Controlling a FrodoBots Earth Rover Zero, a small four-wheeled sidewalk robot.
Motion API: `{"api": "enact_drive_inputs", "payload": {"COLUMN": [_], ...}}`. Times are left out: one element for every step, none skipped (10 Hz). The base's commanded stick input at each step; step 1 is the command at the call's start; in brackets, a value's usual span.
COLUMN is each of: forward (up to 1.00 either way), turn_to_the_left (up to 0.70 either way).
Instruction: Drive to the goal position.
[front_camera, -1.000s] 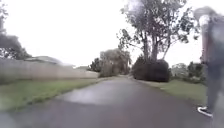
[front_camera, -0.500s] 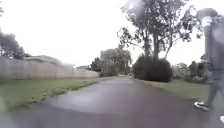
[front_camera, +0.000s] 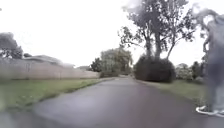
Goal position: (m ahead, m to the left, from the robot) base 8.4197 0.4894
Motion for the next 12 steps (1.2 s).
{"api": "enact_drive_inputs", "payload": {"forward": [0.85,0.85,0.85,0.85,0.85,0.85,0.85,0.85,0.85,0.85,0.85,0.85], "turn_to_the_left": [0.00,0.00,0.00,0.00,0.00,0.00,0.00,0.00,0.00,0.00,0.00,0.00]}}
